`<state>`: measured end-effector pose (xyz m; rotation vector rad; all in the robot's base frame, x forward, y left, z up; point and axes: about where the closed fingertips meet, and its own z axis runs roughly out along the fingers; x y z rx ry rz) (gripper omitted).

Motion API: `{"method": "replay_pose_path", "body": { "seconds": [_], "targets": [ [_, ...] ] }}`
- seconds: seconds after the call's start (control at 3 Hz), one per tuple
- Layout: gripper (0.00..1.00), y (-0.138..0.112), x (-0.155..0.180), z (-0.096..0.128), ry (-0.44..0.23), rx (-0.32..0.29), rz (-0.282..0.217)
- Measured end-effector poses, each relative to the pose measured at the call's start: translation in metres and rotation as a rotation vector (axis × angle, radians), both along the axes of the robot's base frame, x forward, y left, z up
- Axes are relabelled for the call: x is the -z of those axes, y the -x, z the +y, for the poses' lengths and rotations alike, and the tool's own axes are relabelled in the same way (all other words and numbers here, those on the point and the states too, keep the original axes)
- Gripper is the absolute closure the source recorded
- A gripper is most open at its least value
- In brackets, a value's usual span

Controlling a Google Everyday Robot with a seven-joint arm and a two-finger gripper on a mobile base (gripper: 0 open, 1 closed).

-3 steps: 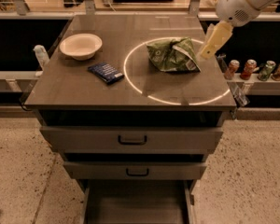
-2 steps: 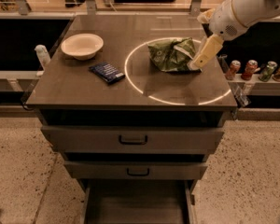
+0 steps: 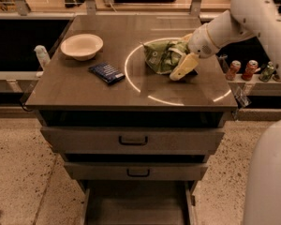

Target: Place green jalapeno chip bag into bottom drawer

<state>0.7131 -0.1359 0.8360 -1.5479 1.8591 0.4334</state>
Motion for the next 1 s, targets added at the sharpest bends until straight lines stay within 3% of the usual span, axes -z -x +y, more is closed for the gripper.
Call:
{"method": "replay_pose_path", "body": {
  "seconds": [1.0],
  "targets": [
    [0.88,-0.0009,0.0054,0.0006,-0.001,-0.001,0.008]
  ]
}}
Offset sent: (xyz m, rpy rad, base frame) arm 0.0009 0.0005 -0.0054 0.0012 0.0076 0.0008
